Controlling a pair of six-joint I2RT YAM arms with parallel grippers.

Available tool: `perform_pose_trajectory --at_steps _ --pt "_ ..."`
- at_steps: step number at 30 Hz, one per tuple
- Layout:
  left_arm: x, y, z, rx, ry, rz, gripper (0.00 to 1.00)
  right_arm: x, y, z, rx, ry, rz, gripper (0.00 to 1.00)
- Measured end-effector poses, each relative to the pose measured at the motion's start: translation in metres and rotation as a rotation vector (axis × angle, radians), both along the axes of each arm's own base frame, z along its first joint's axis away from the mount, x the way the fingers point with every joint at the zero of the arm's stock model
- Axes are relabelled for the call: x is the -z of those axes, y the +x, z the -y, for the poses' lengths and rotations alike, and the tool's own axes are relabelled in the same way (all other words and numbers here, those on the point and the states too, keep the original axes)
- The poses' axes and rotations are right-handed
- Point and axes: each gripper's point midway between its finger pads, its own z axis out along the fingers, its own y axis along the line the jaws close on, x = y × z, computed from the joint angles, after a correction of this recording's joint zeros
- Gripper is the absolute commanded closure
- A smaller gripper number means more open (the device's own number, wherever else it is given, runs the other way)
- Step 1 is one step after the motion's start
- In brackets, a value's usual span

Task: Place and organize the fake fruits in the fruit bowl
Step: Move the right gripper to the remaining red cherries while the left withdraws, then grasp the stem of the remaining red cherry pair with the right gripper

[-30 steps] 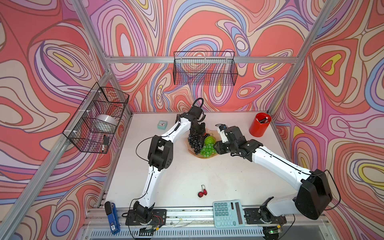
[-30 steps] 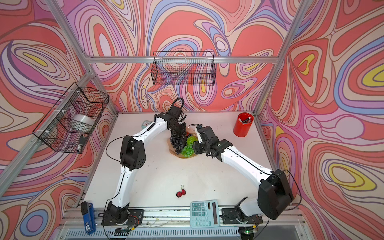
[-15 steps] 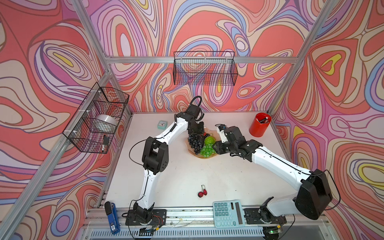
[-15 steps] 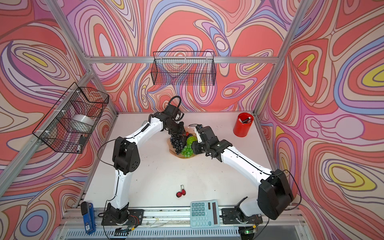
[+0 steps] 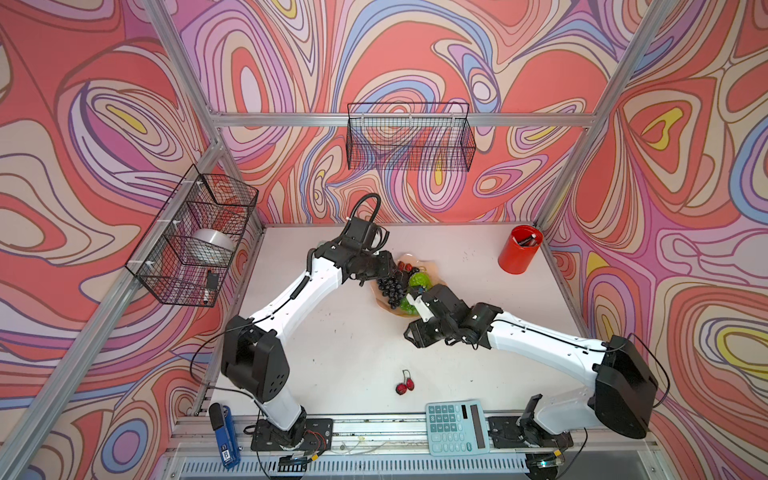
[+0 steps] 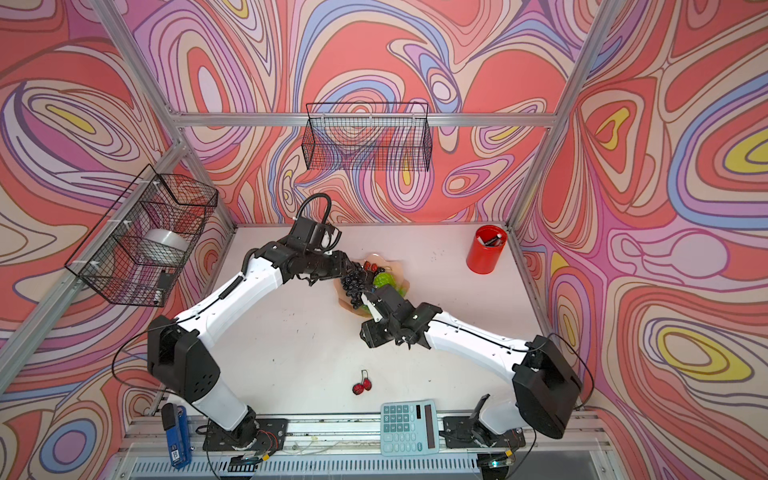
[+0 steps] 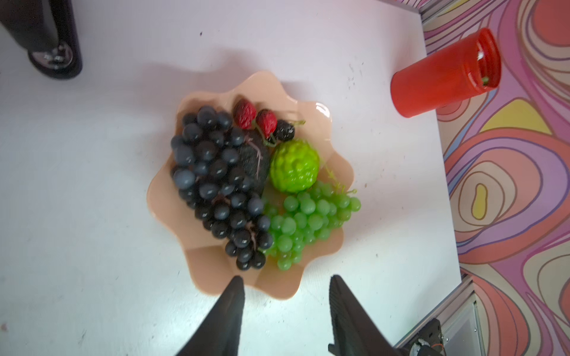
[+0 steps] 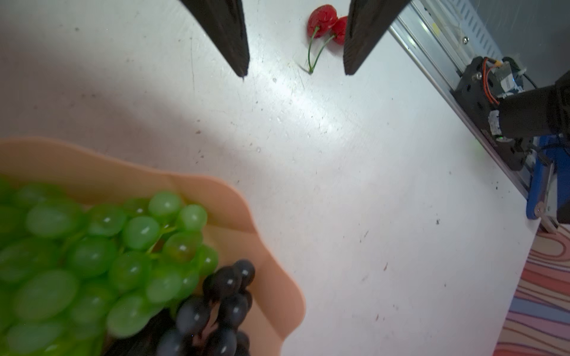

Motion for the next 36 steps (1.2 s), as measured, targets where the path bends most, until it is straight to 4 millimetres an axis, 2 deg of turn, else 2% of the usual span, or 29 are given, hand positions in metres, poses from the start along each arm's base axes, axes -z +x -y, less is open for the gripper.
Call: perform_pose_trajectory --at_steps 5,11,20,29,36 --pt "0.018 -0.031 -0.026 -0.037 0.053 -0.021 0.51 0.028 -0.033 -0.008 -0.043 -0.013 -0.109 0.42" --pt "0.048 -0.071 -0.064 -0.124 0.113 -0.047 0.52 0.07 -0.06 -0.003 -0.052 -0.04 -0.269 0.44" --pt "0.055 -0.07 -0.068 -0.154 0.128 -0.051 0.52 0.087 -0.07 -0.012 -0.075 -0.028 -0.36 0.55" --pt "0.056 -0.068 -0.067 -0.153 0.126 -0.05 0.52 0.094 -0.071 -0.021 -0.085 -0.001 -0.388 0.68" --pt "0.057 -0.067 -0.067 -0.153 0.128 -0.052 0.52 0.097 -0.069 -0.027 -0.091 0.013 -0.39 0.85"
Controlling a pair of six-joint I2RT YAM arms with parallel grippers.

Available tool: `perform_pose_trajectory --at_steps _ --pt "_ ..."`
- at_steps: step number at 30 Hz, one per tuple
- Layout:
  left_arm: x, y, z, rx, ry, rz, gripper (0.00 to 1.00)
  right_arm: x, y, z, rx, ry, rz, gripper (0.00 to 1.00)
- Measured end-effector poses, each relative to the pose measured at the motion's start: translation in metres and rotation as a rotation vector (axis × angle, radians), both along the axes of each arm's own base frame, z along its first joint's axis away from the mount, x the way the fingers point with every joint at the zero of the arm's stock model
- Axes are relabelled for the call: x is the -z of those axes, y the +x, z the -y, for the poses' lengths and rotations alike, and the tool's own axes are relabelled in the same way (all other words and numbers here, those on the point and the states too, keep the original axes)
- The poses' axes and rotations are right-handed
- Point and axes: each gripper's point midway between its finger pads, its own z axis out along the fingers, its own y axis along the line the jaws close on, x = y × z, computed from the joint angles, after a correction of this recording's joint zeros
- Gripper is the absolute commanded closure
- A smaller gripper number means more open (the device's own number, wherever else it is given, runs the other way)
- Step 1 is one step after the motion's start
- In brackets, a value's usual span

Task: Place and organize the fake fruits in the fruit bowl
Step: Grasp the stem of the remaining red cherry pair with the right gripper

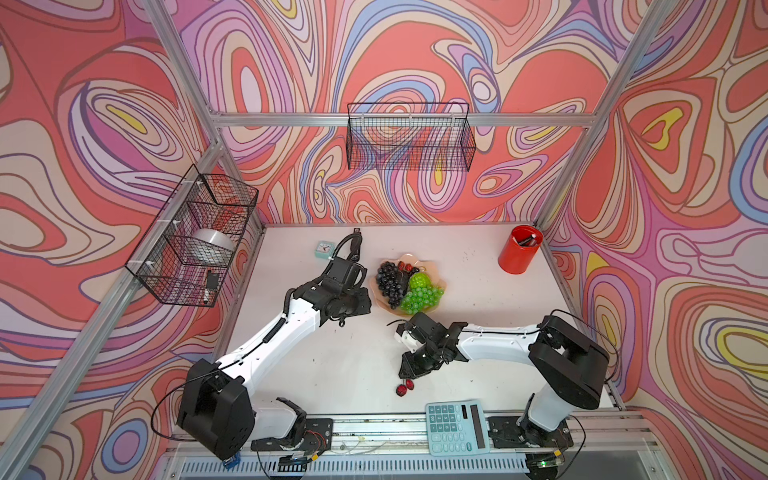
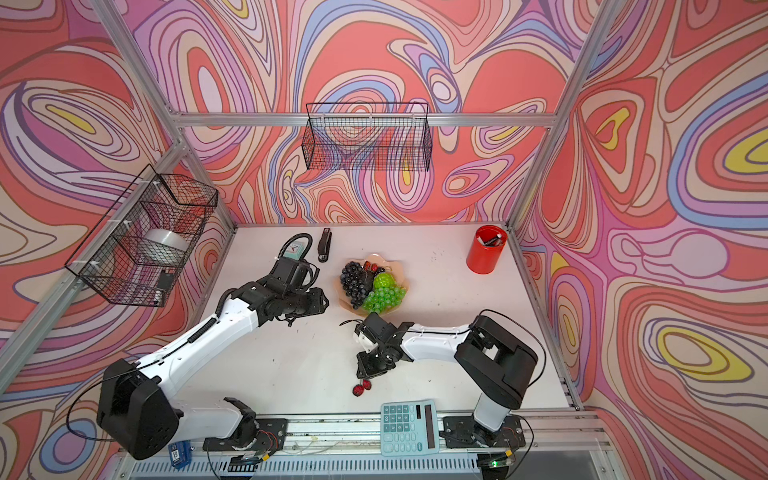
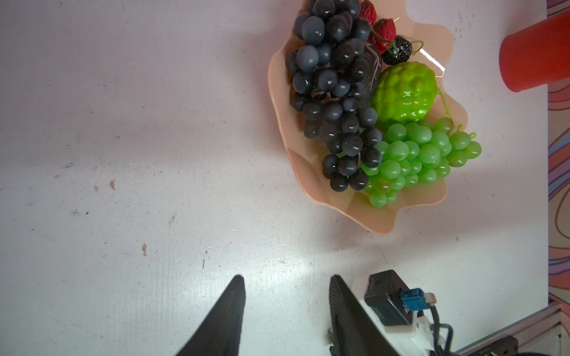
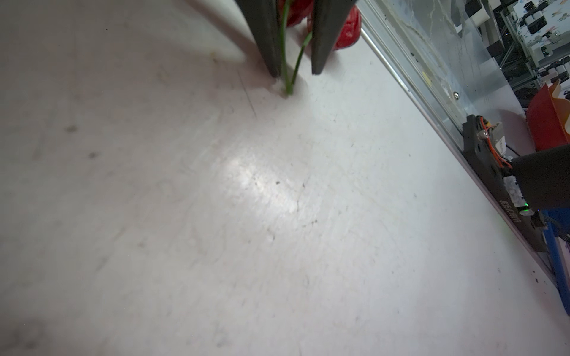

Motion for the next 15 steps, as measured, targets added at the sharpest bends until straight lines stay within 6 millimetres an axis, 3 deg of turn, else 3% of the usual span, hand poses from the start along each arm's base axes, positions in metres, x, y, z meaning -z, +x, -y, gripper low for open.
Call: perform_pose_trajectory --at_steps 2,10,15 --pt "0.0 0.0 0.0 0.0 0.0 0.0 0.52 0.0 0.0 0.0 -0.003 0.001 0.004 0.91" --pt "0.005 -0.003 -0.001 0.0 0.005 -0.014 0.52 -0.002 0.003 0.001 -0.001 -0.001 0.024 1.0" --pt "0.009 -0.007 -0.005 -0.005 0.022 -0.034 0.52 -0.032 0.015 -0.008 0.011 0.043 0.082 1.0"
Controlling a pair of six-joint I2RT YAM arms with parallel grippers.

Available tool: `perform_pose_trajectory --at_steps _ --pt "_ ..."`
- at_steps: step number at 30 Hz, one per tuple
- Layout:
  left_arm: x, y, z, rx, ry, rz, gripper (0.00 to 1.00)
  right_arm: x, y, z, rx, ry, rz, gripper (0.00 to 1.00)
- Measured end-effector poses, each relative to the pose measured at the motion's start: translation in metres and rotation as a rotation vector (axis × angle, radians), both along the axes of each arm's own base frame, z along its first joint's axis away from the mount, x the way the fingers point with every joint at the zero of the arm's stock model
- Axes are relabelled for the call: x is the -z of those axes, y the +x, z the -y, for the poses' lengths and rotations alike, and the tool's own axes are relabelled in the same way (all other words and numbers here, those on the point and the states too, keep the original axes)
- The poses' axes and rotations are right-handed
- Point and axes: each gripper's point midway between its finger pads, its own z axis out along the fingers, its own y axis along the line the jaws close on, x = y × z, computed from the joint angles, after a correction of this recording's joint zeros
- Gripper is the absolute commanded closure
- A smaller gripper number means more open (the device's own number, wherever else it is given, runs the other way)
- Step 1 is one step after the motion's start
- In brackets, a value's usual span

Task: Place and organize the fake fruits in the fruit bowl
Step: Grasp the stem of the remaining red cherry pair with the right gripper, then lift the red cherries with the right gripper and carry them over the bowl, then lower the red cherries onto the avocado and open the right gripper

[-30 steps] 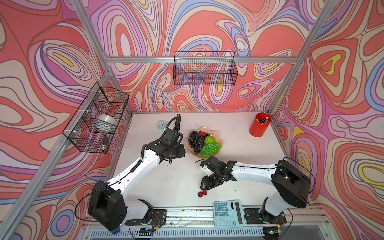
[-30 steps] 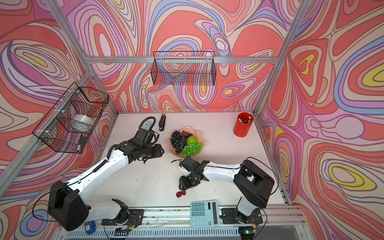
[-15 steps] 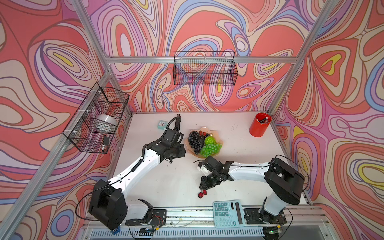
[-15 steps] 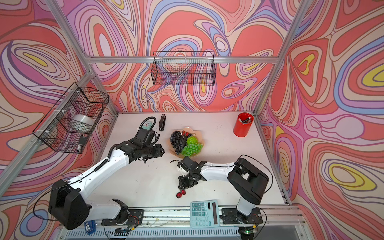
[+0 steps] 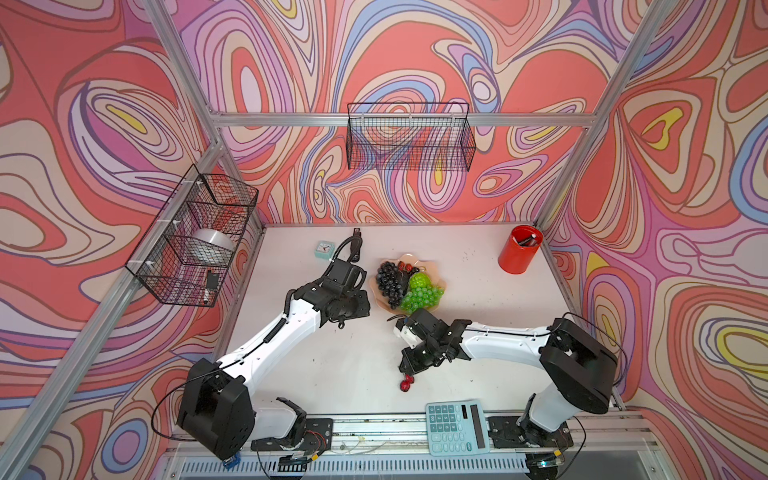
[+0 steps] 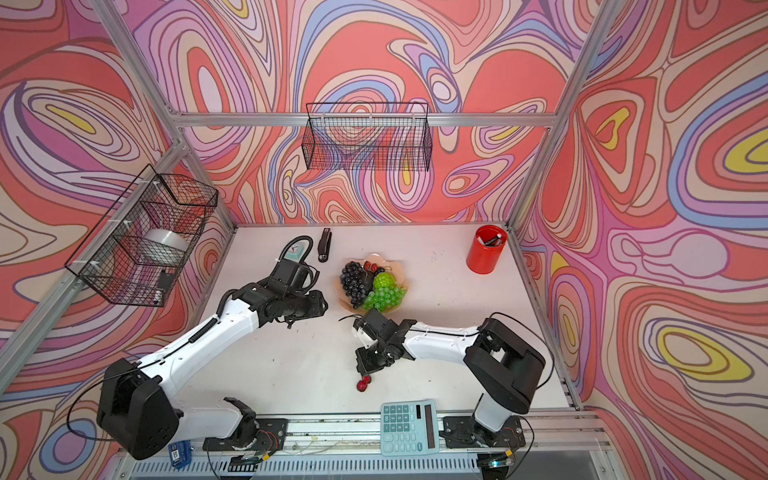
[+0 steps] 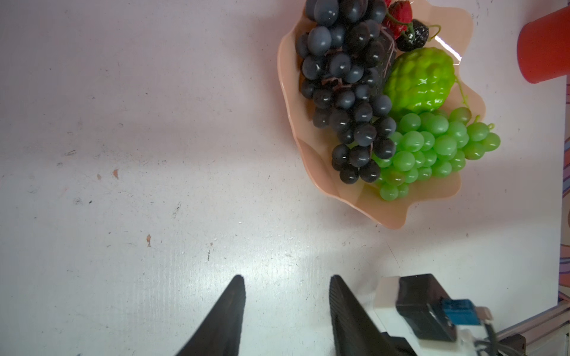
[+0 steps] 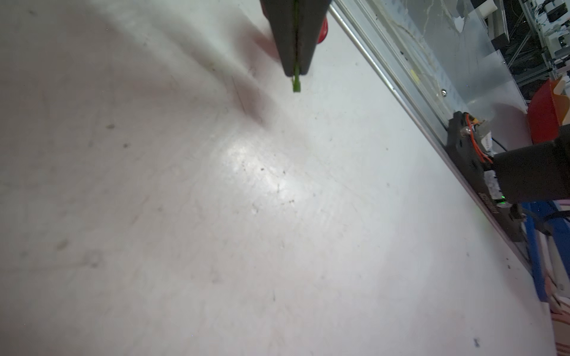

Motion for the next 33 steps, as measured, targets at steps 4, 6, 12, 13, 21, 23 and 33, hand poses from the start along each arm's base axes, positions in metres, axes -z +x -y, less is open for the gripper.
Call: perform_pose_trajectory --at_steps 4,6,12,13,21,23,33 --pt "0.008 -0.008 -0.008 -0.015 0.028 -0.022 0.51 -0.048 0.027 -0.013 0.035 0.086 0.095 1.0" --pt "0.009 -0.012 -0.013 -0.023 0.04 -0.023 0.51 -0.078 0.052 -0.015 0.081 0.136 0.157 1.0" --pt "-0.008 -0.016 -0.02 -0.047 0.028 0.035 0.51 -0.156 0.15 0.004 0.266 0.232 0.389 1.0" --pt "-0.01 -0.016 -0.021 -0.05 0.026 0.038 0.5 -0.168 0.165 0.008 0.292 0.24 0.43 1.0" --pt "0.011 -0.029 -0.027 -0.054 0.051 -0.012 0.43 -0.17 0.252 0.024 0.374 0.187 0.577 1.0" --pt "0.014 -0.031 -0.029 -0.057 0.054 -0.02 0.42 -0.154 0.268 0.029 0.383 0.147 0.576 1.0" --pt "0.003 -0.035 -0.034 -0.076 0.044 0.019 0.41 -0.09 0.315 0.059 0.437 0.032 0.523 1.0"
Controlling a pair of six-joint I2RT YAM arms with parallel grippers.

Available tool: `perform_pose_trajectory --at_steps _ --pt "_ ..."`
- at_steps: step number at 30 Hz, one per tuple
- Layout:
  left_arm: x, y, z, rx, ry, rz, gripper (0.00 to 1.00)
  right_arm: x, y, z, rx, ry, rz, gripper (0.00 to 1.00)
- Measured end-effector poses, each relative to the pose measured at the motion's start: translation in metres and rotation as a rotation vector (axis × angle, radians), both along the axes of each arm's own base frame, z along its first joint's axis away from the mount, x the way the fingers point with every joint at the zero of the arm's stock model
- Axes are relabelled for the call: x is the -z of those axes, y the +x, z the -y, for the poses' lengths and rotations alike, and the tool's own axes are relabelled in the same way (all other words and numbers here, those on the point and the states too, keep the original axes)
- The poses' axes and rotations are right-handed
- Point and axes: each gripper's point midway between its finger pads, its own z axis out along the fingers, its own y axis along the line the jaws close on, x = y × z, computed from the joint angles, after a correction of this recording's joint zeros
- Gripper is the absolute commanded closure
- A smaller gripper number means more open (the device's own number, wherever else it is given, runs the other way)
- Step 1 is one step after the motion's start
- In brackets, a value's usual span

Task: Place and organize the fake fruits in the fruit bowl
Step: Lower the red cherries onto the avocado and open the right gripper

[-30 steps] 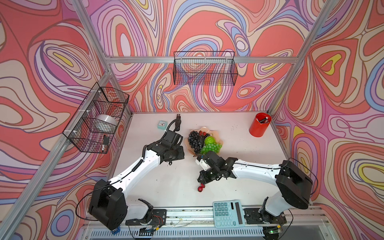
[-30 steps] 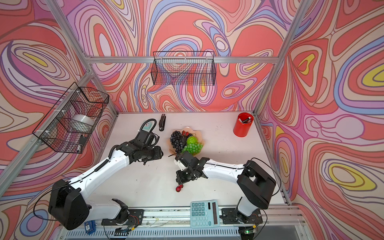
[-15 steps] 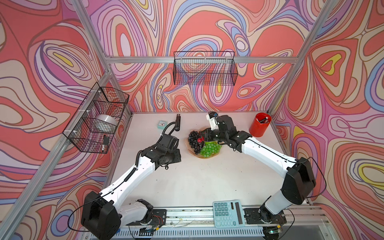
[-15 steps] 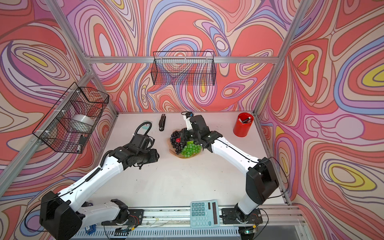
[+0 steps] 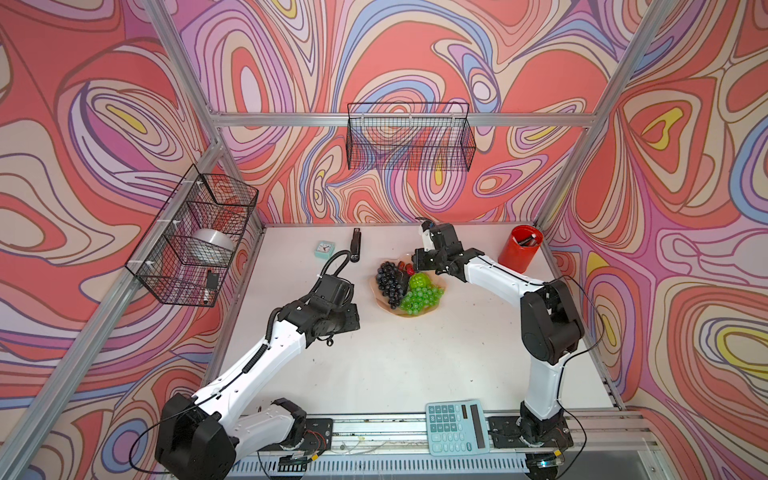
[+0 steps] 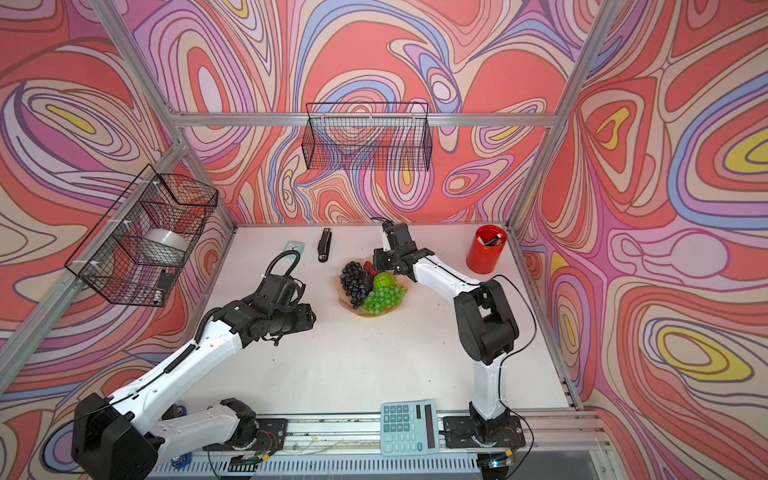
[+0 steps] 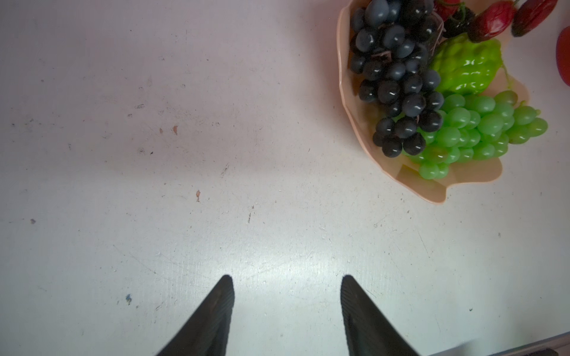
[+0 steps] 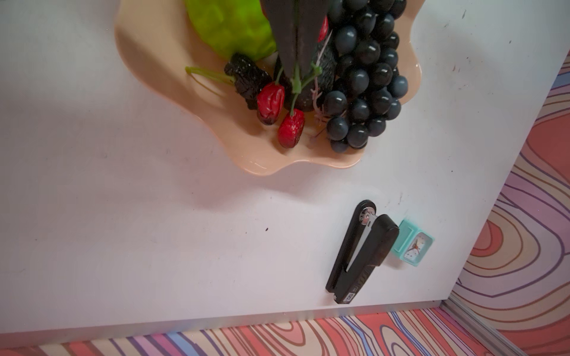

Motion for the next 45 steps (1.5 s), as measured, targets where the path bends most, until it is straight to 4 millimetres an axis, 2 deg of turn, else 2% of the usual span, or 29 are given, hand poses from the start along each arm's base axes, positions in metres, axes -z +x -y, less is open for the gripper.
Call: perform_pose_trajectory --at_steps 6,13,29,36,40,41,42,43,45 --pt "0.004 -0.004 -0.005 -0.013 0.015 -0.008 0.41 0.013 0.013 -0.009 -0.016 -0.012 -0.006 1.0" --pt "0.007 -0.008 -0.007 -0.02 0.017 -0.019 0.41 0.011 0.027 -0.016 -0.024 -0.016 0.012 0.98" --pt "0.005 -0.01 -0.008 -0.021 0.014 -0.015 0.41 0.028 0.022 -0.015 -0.039 -0.041 -0.036 0.92" --pt "0.005 -0.01 -0.008 -0.021 0.014 -0.015 0.4 0.039 0.016 -0.013 -0.034 -0.046 -0.067 0.77" --pt "0.006 -0.01 -0.008 -0.023 0.014 -0.017 0.26 0.038 0.014 -0.01 -0.039 -0.062 -0.068 0.59" --pt "0.006 -0.01 -0.008 -0.024 0.014 -0.018 0.2 0.036 0.014 -0.01 -0.04 -0.066 -0.067 0.57" --pt "0.006 -0.01 -0.009 -0.026 0.013 -0.018 0.07 0.033 0.013 -0.008 -0.039 -0.07 -0.065 0.55" --pt "0.006 -0.01 -0.009 -0.03 0.013 -0.018 0.0 0.03 0.012 -0.007 -0.038 -0.076 -0.062 0.52" --pt "0.006 -0.01 -0.01 -0.043 0.015 -0.017 0.0 0.02 0.011 -0.004 -0.037 -0.087 -0.048 0.48"
